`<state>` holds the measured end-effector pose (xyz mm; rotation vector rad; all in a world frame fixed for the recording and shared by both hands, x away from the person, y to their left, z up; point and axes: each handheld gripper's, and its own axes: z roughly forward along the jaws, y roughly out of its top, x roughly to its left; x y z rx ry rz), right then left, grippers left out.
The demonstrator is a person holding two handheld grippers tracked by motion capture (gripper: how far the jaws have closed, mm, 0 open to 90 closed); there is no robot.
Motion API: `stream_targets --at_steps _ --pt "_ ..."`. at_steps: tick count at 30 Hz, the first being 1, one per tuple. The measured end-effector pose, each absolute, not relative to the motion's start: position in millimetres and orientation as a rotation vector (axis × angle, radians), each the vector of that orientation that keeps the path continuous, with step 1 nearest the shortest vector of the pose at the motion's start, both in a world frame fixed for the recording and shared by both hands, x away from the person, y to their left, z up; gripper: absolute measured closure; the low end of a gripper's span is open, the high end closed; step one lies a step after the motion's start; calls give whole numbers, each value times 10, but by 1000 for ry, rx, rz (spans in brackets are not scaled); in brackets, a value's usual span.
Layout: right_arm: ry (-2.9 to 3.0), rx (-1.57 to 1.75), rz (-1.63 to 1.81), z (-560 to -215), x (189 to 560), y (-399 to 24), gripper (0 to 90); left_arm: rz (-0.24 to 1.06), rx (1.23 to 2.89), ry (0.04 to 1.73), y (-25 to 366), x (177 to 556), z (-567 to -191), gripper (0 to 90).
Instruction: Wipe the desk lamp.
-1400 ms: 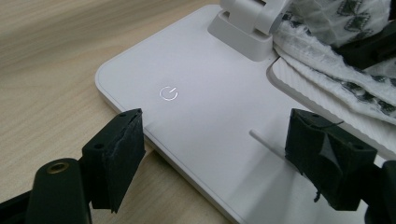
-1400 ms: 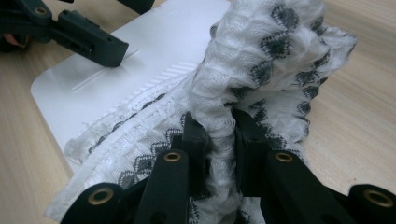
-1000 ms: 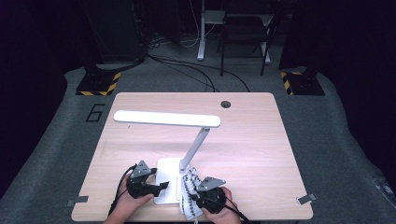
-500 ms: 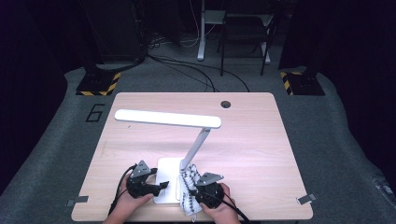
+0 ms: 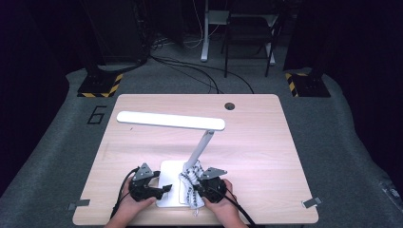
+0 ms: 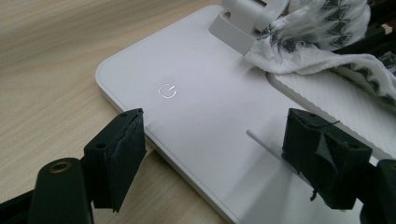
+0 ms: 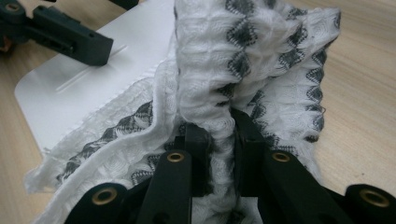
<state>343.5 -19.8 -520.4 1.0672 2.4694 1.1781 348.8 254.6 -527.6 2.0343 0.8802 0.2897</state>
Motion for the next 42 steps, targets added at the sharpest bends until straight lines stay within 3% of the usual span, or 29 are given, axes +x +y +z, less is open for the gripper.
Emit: stream_targets --at_steps 17,42 --pt "2416 1162 1197 -5209 3609 -175 781 281 2036 887 2544 3483 -5272 212" --pt "2537 1022 1252 -5193 3072 -267 762 294 2037 891 2537 3488 -5268 220"
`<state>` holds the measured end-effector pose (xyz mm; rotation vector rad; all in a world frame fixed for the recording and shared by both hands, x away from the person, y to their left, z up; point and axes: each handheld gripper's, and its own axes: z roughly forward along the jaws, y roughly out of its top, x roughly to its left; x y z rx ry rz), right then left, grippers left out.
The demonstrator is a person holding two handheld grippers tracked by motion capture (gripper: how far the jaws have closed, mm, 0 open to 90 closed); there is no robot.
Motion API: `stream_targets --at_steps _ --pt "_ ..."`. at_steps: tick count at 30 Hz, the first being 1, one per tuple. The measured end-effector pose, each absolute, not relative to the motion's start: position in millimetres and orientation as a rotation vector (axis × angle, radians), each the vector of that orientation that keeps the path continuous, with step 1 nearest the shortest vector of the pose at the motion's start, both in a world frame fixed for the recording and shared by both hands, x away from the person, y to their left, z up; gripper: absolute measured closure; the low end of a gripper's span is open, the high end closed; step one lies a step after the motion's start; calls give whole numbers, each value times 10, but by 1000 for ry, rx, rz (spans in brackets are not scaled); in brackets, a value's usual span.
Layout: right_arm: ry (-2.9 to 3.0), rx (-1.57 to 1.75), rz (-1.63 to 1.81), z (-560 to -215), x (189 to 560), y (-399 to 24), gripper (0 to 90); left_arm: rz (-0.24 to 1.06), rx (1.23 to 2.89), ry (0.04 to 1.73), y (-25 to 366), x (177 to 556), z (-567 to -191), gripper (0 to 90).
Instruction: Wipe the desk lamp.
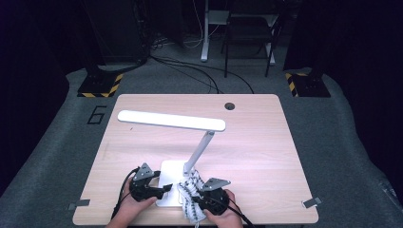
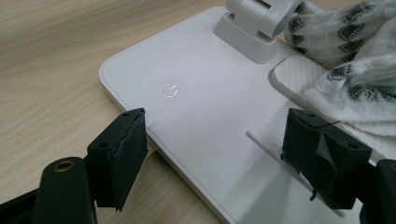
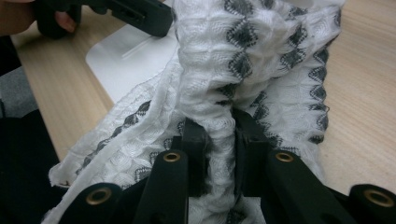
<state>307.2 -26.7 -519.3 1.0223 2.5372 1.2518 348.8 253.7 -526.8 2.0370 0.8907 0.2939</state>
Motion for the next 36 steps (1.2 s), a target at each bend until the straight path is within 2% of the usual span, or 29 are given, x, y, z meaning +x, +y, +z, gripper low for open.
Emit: stream_targets --at_steps 12,27,36 --pt "2400 1025 1349 -5025 3034 -455 773 278 2026 909 2540 3494 -5273 218" --pt "2135 1095 1337 -4659 3170 -1123 763 284 2018 913 2539 3488 -5276 225" --pt "2008 1188 1257 -4654 3201 -1568 748 285 2020 911 2540 3488 -5276 225"
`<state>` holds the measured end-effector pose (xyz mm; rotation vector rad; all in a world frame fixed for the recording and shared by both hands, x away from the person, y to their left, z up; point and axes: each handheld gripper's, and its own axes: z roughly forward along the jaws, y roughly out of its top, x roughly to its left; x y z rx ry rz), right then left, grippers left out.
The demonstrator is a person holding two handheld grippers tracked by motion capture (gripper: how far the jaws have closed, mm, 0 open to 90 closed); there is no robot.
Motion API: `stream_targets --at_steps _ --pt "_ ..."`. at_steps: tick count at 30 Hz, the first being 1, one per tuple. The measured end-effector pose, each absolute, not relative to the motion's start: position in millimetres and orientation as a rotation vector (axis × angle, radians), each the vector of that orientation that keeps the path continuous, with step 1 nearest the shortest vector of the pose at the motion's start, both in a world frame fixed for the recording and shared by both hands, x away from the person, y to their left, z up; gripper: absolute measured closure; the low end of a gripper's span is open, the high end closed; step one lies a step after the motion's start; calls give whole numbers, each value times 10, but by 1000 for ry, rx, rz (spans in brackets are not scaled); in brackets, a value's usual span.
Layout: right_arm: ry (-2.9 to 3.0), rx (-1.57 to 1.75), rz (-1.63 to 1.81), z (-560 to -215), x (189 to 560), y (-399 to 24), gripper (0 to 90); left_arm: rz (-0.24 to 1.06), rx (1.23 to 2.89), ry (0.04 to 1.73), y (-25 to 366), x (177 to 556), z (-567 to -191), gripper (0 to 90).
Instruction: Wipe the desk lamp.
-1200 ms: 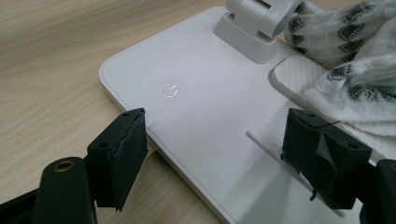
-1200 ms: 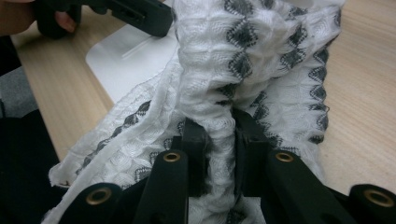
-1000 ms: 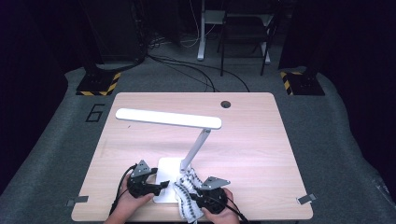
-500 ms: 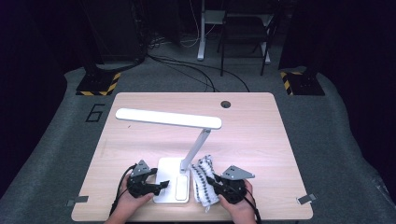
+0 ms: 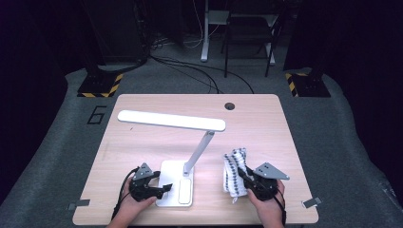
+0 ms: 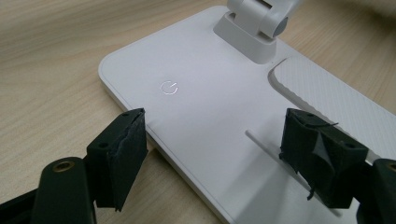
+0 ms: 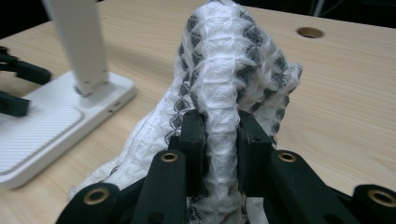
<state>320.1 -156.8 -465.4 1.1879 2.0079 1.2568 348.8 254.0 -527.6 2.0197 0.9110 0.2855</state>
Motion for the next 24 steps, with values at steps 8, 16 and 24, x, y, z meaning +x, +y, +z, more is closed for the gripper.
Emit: stream_targets --at_steps 8,16,24 --pt "1944 1293 1110 -4787 3192 -1953 731 286 2021 906 2540 3483 -5275 225" --pt "1926 1399 1084 -4953 3229 -2142 715 249 2018 916 2558 3499 -5276 224" --pt "1962 1415 1028 -5064 3269 -2104 691 266 2011 918 2547 3490 -5280 225"
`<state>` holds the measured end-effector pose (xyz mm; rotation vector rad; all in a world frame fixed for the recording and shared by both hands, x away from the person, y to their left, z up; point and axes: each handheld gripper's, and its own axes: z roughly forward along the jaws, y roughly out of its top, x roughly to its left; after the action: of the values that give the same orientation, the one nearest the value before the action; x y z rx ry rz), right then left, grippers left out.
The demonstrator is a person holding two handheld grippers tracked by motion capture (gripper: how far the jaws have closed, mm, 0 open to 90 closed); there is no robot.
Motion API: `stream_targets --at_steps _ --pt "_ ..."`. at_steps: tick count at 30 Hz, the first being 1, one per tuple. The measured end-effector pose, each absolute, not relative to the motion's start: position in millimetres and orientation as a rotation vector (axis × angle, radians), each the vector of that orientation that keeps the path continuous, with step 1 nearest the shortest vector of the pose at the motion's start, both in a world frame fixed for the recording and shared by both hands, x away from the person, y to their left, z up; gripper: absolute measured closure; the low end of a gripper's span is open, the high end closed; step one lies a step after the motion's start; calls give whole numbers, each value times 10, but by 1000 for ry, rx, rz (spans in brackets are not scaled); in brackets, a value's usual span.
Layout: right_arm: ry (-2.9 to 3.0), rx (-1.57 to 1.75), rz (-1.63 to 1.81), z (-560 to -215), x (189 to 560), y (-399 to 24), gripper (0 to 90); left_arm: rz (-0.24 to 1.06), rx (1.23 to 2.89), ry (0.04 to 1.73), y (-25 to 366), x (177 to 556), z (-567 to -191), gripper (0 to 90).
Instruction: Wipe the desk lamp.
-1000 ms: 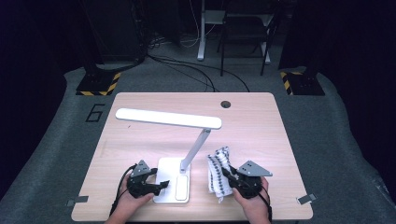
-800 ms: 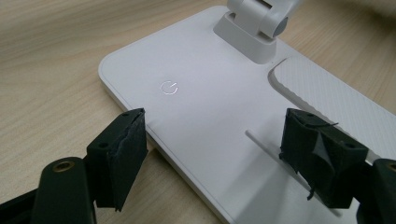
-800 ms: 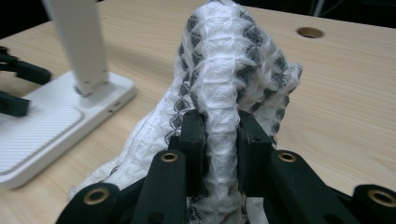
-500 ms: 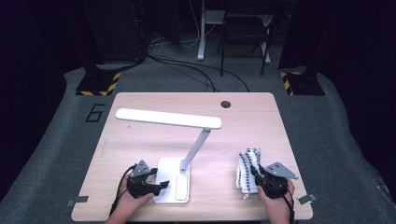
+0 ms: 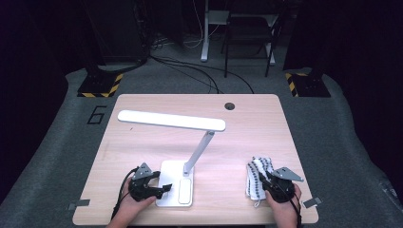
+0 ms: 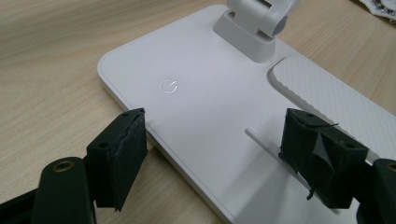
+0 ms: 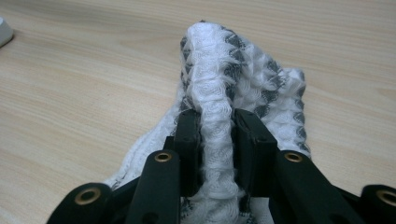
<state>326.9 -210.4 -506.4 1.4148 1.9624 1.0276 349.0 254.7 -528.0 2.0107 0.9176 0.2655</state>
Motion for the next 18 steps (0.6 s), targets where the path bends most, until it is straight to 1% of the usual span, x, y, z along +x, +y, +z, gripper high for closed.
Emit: stream_targets --at_steps 7,9,14,18 --pt "1945 1415 1019 -5059 3273 -2094 474 262 2013 915 2552 3494 -5281 224" --pt "1930 1400 1039 -5038 3267 -2101 448 262 2013 915 2552 3494 -5281 224" --pt "1920 1381 1080 -4947 3244 -2117 440 261 2010 917 2551 3494 -5282 224" --pt "1880 1400 1126 -4874 3222 -2113 402 250 2018 915 2557 3495 -5276 225"
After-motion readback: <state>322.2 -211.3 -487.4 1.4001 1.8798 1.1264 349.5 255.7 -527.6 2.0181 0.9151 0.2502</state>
